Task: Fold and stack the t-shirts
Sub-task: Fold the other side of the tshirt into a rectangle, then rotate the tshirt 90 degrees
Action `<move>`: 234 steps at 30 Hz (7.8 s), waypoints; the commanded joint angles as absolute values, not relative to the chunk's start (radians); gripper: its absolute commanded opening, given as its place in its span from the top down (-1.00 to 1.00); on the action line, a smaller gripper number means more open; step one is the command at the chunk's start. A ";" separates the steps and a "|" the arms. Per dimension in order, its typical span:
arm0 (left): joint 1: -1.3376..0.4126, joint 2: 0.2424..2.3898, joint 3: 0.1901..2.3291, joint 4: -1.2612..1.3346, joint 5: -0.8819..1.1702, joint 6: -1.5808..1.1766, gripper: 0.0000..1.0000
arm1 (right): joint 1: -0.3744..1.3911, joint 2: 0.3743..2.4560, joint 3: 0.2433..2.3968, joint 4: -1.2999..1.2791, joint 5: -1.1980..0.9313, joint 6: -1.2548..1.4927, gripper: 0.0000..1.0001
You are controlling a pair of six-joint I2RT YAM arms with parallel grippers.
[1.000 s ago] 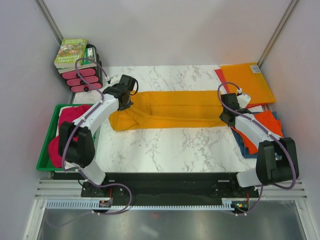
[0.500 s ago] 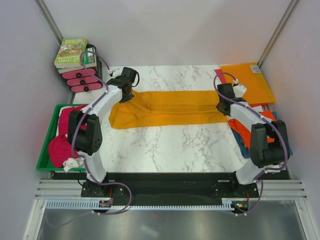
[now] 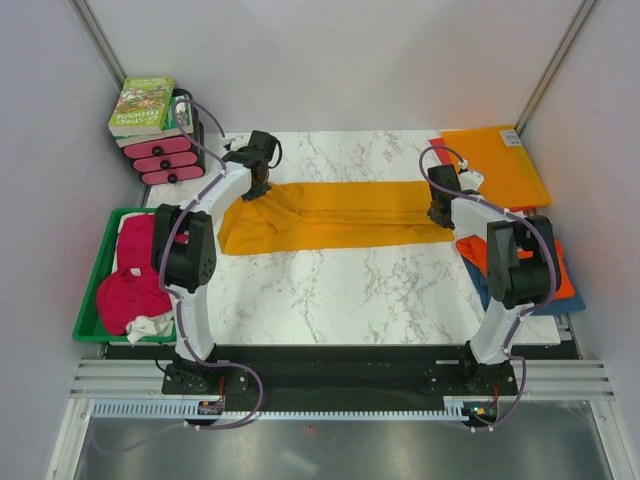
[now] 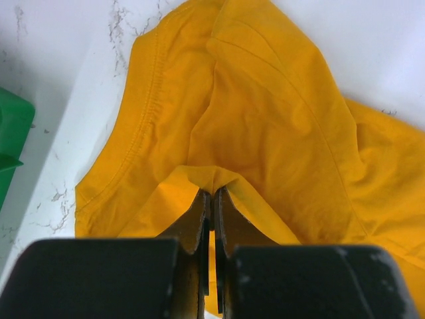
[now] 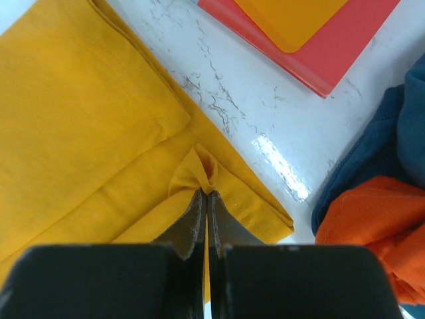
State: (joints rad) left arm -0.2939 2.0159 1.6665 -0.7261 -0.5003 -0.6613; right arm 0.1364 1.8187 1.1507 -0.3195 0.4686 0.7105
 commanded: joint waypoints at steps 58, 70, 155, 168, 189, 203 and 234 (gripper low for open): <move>-0.350 1.905 1.298 -0.663 -0.322 -0.793 -0.86 | 0.268 1.609 0.798 -0.336 0.341 0.798 1.00; -0.351 1.717 1.272 -0.663 -0.328 -0.756 -0.99 | 0.342 1.434 1.012 -0.397 0.430 0.690 0.15; -0.459 1.829 1.438 -0.642 -0.005 -0.643 -0.47 | 0.540 2.086 1.817 -0.572 0.397 0.523 1.00; -0.667 1.894 1.281 -0.560 -0.017 -0.672 -0.42 | 0.502 2.390 2.037 -0.591 0.299 0.537 1.00; -0.555 2.045 1.559 -0.678 -0.084 -0.535 -0.49 | 0.368 2.498 2.237 -0.599 0.175 0.575 1.00; -0.623 1.612 1.153 -0.554 -0.094 -0.675 -0.46 | 0.474 2.082 1.905 -0.500 0.182 0.497 0.45; -0.667 1.348 0.778 -0.482 -0.028 -0.756 -0.50 | 0.612 2.528 2.369 -0.483 0.526 0.156 -0.22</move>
